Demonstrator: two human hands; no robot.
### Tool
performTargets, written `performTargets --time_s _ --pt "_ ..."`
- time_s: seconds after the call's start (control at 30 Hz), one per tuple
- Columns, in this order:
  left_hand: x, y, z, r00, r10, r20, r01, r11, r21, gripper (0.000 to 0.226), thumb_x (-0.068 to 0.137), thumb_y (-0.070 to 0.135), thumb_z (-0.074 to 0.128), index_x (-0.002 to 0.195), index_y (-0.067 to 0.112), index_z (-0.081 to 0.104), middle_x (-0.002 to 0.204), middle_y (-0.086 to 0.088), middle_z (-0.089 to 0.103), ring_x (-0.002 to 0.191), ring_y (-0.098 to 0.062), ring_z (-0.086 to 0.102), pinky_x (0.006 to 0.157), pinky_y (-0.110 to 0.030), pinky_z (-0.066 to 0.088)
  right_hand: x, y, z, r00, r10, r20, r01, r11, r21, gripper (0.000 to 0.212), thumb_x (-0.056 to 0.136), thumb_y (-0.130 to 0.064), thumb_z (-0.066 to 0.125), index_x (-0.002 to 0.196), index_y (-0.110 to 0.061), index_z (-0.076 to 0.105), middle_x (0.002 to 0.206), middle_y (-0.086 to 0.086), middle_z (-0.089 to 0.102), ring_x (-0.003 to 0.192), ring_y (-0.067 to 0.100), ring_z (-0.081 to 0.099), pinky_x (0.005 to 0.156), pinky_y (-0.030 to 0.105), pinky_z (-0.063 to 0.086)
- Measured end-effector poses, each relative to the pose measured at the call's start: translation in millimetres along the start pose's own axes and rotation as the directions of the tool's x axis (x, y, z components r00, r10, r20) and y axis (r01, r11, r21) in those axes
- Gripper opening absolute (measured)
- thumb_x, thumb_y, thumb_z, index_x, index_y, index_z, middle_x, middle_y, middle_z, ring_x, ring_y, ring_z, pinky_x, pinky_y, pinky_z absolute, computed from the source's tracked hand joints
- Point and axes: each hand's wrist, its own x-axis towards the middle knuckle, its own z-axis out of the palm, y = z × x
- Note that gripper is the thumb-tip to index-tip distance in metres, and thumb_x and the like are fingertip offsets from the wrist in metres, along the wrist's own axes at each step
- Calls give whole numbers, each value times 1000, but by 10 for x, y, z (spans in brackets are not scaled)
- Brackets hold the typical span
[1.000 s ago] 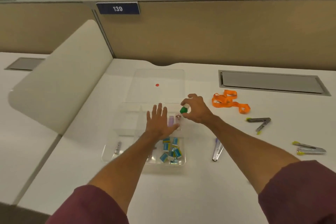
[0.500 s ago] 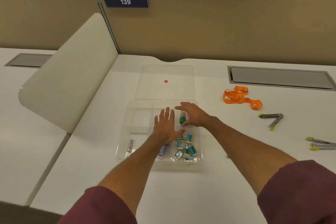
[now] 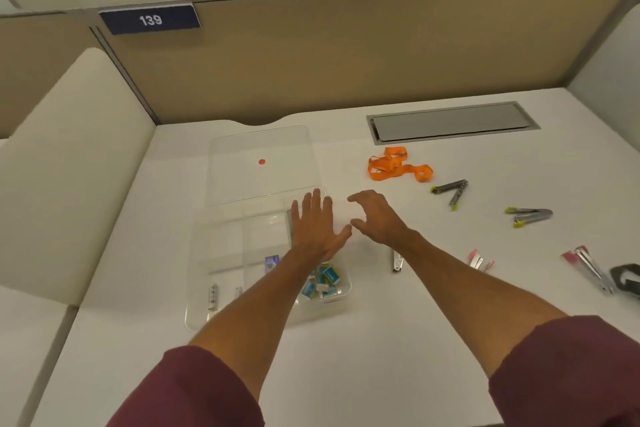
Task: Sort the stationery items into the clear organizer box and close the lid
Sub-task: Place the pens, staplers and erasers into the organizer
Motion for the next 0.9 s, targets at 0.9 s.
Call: performTargets --time_s 0.9 --pt "5 1598 681 936 77 343 -47 994 -95 58 82 -4 53 135 13 35 132 -13 37 115 -35 45 84 -40 49 -1238 1366 -466 699 713 -54 -715 699 -25 54 87 -35 60 132 -16 37 135 16 32 121 41 37 93 40 43"
